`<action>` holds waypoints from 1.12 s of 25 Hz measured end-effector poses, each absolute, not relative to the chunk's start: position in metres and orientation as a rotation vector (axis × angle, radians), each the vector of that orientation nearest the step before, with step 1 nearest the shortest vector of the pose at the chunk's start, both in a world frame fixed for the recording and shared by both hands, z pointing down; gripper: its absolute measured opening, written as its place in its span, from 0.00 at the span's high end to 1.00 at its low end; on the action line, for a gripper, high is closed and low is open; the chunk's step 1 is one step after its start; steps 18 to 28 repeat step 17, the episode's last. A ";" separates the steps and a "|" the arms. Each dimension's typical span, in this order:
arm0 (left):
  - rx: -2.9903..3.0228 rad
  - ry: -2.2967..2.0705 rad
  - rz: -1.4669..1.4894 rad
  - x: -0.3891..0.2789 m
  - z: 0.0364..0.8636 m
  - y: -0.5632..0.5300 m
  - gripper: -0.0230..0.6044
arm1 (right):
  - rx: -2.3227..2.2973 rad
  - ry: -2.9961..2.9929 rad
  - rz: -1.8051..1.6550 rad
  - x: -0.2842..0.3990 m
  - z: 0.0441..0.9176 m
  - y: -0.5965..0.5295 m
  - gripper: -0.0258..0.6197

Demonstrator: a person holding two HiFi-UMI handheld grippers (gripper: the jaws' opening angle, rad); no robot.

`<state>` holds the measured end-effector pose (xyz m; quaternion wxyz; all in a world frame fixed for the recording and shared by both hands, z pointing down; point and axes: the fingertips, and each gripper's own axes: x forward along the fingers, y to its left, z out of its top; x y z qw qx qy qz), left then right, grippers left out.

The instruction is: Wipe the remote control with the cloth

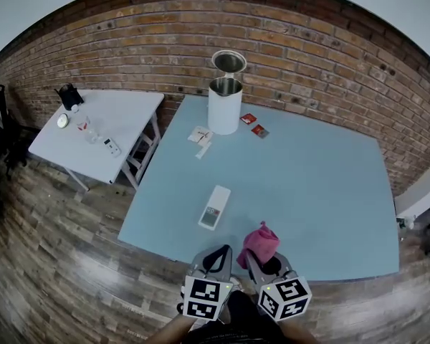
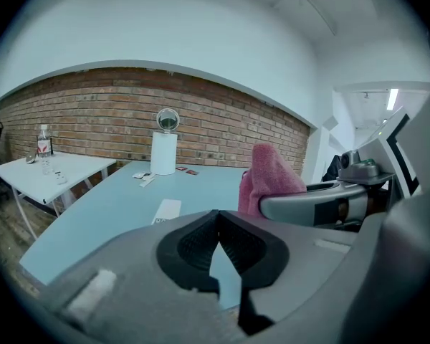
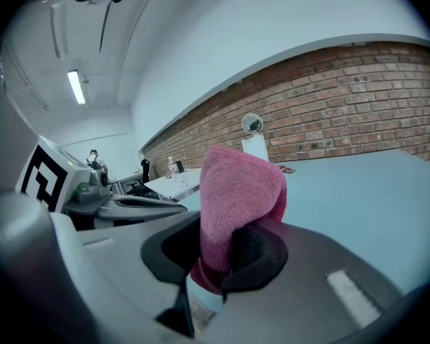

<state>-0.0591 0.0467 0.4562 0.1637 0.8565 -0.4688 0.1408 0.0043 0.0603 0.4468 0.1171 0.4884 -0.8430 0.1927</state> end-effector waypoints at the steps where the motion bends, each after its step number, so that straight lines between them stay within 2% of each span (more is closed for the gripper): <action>1: 2.444 -1.331 0.399 -0.058 0.456 0.049 0.96 | 1.438 -2.465 0.561 0.005 0.445 0.063 0.85; 28: 2.469 -1.286 0.372 -0.052 0.453 0.069 0.96 | 1.500 -2.455 0.543 0.010 0.438 0.089 0.85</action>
